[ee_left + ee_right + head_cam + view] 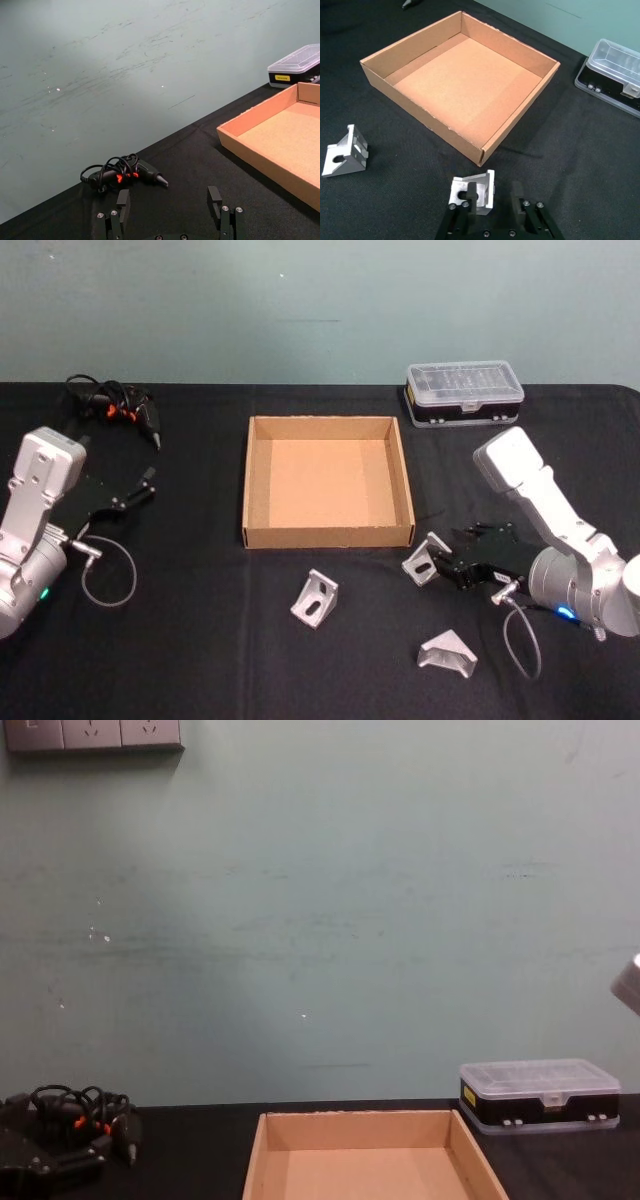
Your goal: Use one hand to pick up the angle iron from the table and place it into the box.
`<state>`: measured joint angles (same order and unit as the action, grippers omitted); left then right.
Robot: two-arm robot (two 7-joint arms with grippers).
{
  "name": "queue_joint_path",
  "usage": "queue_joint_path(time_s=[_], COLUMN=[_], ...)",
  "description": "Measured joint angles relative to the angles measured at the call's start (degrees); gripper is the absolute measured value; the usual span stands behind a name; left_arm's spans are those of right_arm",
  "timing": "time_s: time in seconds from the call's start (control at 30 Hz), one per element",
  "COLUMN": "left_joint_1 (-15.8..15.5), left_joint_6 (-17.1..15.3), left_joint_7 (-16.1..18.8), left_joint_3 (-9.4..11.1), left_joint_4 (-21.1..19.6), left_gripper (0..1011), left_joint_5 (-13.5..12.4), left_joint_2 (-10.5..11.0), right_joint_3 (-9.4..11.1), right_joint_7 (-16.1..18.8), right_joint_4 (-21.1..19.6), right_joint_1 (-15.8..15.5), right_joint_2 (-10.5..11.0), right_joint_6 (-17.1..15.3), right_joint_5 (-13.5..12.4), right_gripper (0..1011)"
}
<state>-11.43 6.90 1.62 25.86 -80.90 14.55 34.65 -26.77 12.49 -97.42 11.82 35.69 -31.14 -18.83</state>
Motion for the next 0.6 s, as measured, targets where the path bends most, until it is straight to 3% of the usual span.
queue_joint_path(time_s=[0.33, 0.47, 0.6], left_joint_1=[0.0, 0.0, 0.0], left_joint_6=[0.0, 0.0, 0.0], left_joint_7=[0.0, 0.0, 0.0], left_joint_3=[0.0, 0.0, 0.0], left_joint_4=[0.0, 0.0, 0.0], left_gripper=[1011, 1011, 1011], left_joint_5=[0.0, 0.0, 0.0], left_joint_2=[0.0, 0.0, 0.0], right_joint_3=[0.0, 0.0, 0.0], right_joint_7=[0.0, 0.0, 0.0], right_joint_4=[0.0, 0.0, 0.0], right_joint_1=[0.0, 0.0, 0.0], right_joint_2=[0.0, 0.0, 0.0], right_joint_6=[0.0, 0.0, 0.0], right_joint_5=[0.0, 0.0, 0.0], right_gripper=[134, 53, 39])
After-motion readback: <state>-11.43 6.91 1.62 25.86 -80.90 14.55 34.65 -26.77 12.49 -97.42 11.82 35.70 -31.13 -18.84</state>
